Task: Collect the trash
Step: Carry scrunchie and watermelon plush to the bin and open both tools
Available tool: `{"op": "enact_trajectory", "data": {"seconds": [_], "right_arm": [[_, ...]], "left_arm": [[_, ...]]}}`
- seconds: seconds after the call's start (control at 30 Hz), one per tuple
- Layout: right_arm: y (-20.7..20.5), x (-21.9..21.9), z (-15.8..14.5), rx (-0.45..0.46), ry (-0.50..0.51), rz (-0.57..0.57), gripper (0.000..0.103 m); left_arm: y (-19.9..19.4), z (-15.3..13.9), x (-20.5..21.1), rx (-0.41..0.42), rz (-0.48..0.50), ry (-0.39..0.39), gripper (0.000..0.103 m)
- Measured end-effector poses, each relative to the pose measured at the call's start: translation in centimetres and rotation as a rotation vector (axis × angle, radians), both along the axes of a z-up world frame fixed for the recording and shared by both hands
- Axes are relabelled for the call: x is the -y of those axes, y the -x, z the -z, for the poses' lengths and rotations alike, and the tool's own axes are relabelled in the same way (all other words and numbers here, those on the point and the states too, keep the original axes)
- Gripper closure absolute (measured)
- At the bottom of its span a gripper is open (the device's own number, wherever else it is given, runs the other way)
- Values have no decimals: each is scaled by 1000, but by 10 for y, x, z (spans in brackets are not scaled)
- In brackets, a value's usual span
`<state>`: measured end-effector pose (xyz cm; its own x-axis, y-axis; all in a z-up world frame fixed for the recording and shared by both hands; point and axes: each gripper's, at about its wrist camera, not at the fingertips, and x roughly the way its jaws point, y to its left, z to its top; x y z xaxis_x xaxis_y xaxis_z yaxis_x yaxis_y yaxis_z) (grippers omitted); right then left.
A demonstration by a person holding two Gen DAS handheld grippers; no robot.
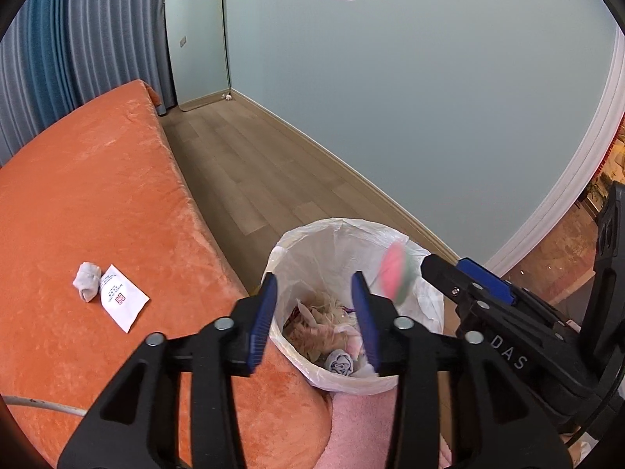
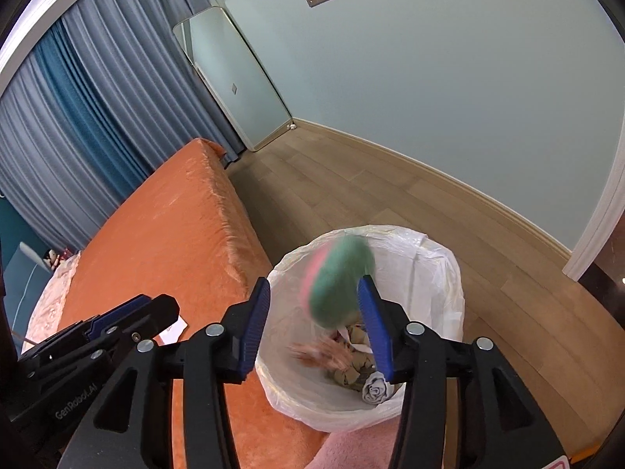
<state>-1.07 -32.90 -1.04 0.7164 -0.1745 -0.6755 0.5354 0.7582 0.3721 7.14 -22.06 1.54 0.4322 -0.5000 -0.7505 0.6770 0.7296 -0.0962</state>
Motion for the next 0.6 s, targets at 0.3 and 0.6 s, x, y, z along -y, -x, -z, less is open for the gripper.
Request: {"op": "enact_trajectory", "data": {"seconds": [0.3,0.6], "right_arm": [[-6,-11,-4,0,17,-36,55],[-24,-37,-12,-3,45,-104,50]], "left_arm": [[-5,-5,-15,-2,-40,5,61],[-17,-10,-45,-6,-118,23,60]]}}
